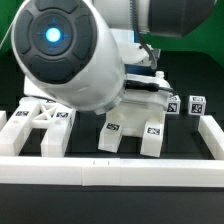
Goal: Assemble chair
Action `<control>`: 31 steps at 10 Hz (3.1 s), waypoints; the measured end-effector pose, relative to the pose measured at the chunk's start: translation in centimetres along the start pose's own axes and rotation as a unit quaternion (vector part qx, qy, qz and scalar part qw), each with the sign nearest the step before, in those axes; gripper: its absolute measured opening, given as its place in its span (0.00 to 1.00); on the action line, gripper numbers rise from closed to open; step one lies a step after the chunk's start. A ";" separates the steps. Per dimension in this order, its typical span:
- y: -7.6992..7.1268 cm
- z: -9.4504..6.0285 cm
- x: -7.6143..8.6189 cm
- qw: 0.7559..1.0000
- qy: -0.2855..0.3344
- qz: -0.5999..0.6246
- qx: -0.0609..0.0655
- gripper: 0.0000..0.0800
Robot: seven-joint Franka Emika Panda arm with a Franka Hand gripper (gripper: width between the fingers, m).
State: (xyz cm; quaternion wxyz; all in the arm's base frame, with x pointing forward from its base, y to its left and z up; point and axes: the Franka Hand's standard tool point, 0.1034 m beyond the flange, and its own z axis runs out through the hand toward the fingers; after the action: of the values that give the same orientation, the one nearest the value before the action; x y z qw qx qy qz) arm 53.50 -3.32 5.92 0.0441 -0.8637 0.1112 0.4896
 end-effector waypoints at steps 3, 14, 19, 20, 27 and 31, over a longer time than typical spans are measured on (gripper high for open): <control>1.4 -1.1 0.1 1.000 0.013 0.000 0.005 0.81; 4.9 -7.9 2.7 0.900 0.425 -0.092 -0.024 0.81; 6.3 -6.8 4.1 0.881 0.465 -0.082 -0.032 0.81; 6.4 -6.4 4.6 0.883 0.462 -0.079 -0.029 0.81; 6.2 -4.0 6.4 0.890 0.447 -0.079 -0.035 0.81; 6.0 -3.1 7.8 0.891 0.445 -0.080 -0.041 0.81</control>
Offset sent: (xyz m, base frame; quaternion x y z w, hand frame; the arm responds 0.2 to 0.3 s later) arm 0.0015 -0.0068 0.0077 0.0039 0.0536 0.0107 0.9985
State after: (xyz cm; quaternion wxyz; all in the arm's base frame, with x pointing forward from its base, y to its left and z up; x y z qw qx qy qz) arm 58.53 -10.91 1.07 -0.0064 -0.9981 0.0297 0.0531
